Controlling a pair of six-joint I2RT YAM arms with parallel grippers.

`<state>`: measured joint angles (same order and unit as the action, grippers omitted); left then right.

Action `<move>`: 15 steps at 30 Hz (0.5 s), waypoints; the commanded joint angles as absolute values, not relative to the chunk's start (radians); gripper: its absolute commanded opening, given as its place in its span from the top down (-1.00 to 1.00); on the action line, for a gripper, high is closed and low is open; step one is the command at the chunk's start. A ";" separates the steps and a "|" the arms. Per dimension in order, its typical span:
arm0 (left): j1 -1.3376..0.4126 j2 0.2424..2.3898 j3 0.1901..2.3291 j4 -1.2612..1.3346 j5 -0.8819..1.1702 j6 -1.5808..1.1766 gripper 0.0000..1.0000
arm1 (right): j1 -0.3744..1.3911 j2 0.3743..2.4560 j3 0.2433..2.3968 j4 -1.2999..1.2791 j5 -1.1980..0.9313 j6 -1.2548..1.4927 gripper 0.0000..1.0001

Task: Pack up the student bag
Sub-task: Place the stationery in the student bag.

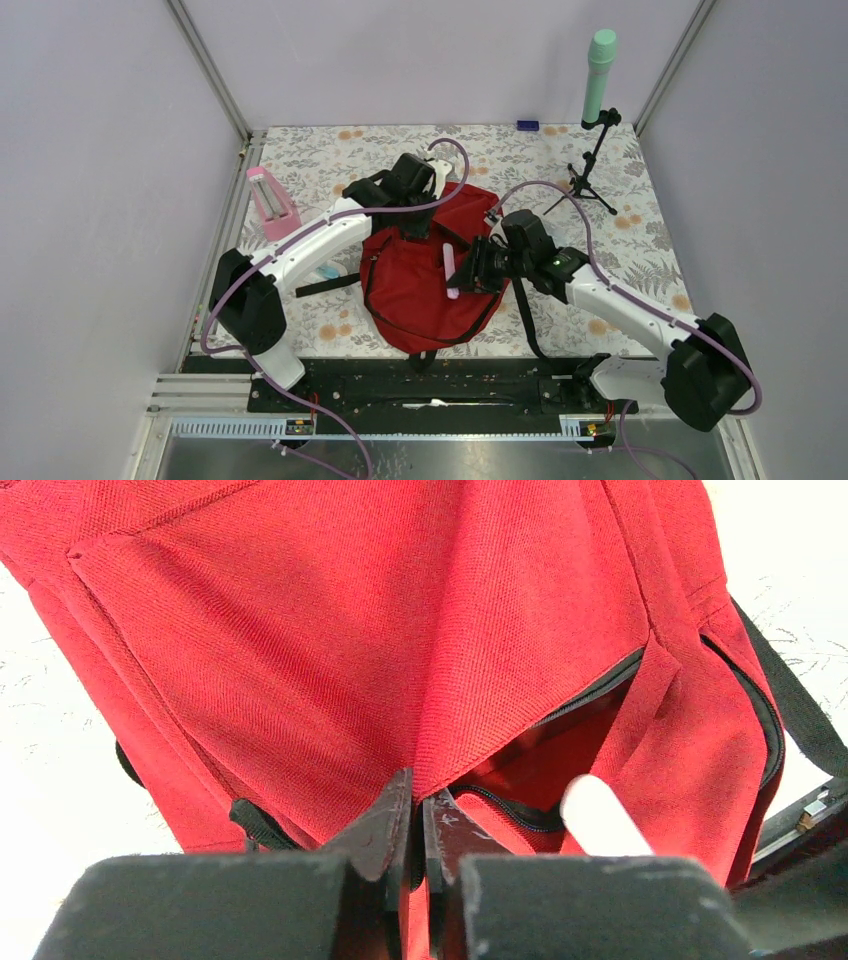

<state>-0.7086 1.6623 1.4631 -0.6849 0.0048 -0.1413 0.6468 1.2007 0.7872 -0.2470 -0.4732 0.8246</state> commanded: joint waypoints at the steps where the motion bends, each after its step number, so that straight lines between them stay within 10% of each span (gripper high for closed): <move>1: -0.711 1.585 1.463 -0.658 0.054 -0.164 0.97 | 0.653 1.289 0.760 0.094 -0.496 1.111 1.00; 15: -0.711 1.545 1.450 -0.642 0.062 -0.166 0.98 | 0.655 1.471 0.659 0.496 -0.237 1.650 1.00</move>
<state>-0.7086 1.6161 1.4456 -0.6827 0.0227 -0.1417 0.6479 1.4239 0.7044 0.3111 -0.3607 1.4277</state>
